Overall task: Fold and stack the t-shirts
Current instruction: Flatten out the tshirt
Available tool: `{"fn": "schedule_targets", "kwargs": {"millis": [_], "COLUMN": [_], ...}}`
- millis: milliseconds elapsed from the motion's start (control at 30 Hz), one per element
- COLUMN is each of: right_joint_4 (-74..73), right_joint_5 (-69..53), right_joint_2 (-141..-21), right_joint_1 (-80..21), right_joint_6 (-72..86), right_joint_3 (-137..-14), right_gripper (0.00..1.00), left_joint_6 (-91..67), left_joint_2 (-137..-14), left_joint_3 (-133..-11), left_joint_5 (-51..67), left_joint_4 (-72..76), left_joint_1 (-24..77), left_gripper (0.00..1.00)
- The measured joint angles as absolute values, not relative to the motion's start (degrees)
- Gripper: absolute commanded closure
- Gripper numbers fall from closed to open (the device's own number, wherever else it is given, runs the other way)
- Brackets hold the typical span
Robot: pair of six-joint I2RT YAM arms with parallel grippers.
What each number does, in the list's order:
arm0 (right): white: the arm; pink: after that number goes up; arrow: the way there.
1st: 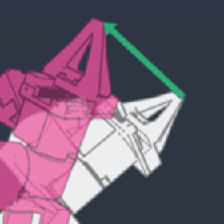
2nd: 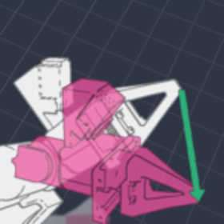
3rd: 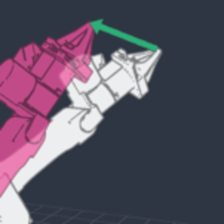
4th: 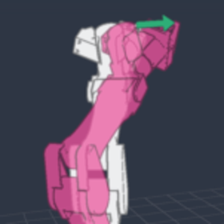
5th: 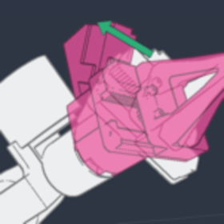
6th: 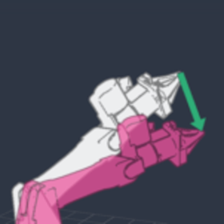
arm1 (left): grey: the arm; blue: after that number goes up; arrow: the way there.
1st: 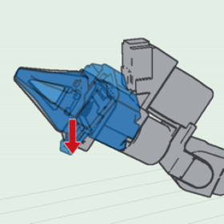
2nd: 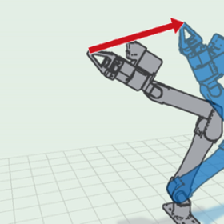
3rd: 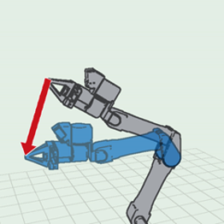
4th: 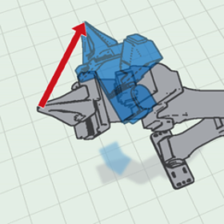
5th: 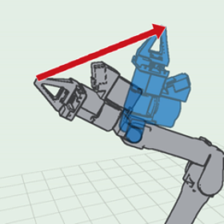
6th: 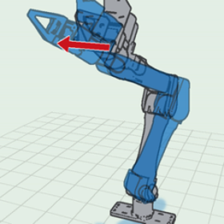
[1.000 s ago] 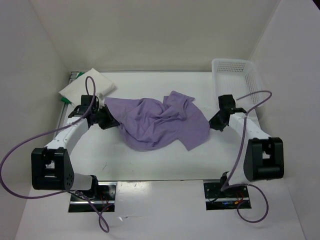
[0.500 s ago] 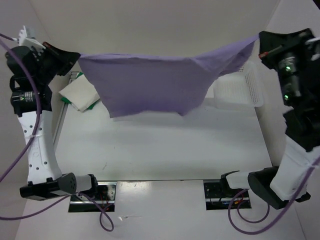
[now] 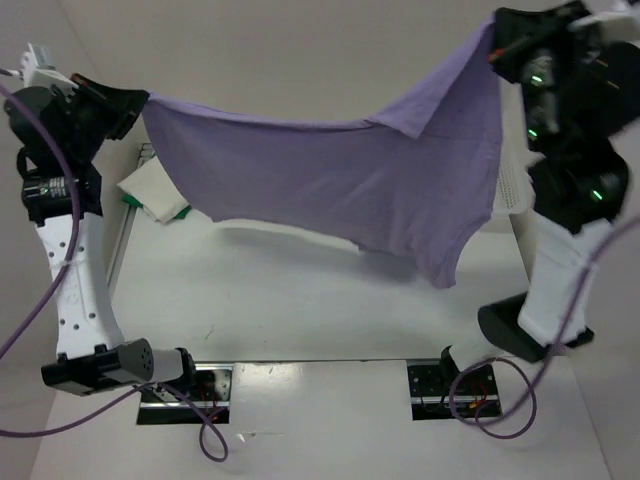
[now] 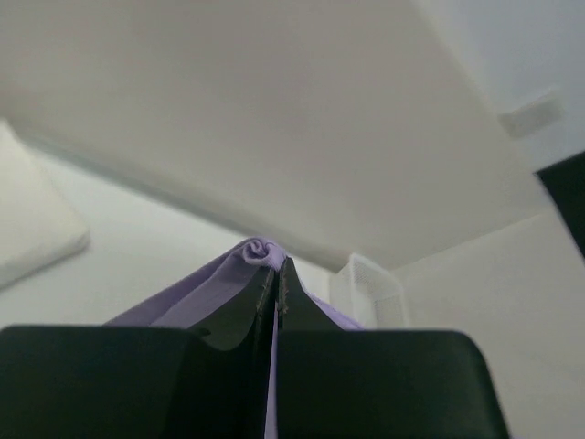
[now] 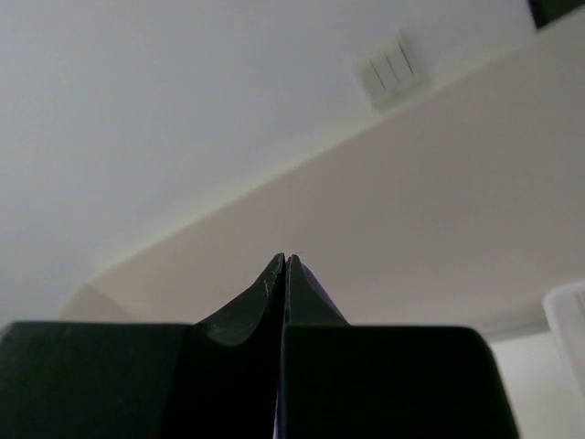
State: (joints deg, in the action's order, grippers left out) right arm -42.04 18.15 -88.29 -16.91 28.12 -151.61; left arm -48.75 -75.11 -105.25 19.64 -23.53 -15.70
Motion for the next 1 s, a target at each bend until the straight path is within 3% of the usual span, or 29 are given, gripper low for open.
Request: {"fn": "schedule_targets", "kwargs": {"millis": [167, 300, 400, 767, 1000], "right_joint_4": [-41.6, -43.3, -44.7, -32.1, -29.3], "right_joint_5": [16.7, 15.2, 13.8, 12.7, 12.9], "right_joint_2": [-106.0, -121.1, -125.2, -111.7, -99.1], "right_joint_1": [-17.0, -17.0, -16.6, -16.1, -16.1], "right_joint_6": [26.2, 25.9, 26.8, 30.3, 30.2], "right_joint_3": [-152.0, -155.4, -155.5, -159.8, -152.0], "right_gripper": [1.00, 1.00, 1.00, 1.00, 1.00], "left_joint_6": [-48.4, -48.4, -48.4, -48.7, -49.8], "left_joint_2": [-84.3, -95.2, -101.1, -100.3, -95.5], "left_joint_3": [-96.2, -96.7, -101.6, -125.8, -118.2], "left_joint_5": [19.1, 18.6, 18.6, 18.6, 19.0], "left_joint_4": [-21.8, -21.8, -23.2, -20.1, -15.1], "left_joint_1": [-15.8, -15.7, -15.6, -16.3, -17.0], "left_gripper": [1.00, 1.00, 1.00, 1.00, 1.00]}}
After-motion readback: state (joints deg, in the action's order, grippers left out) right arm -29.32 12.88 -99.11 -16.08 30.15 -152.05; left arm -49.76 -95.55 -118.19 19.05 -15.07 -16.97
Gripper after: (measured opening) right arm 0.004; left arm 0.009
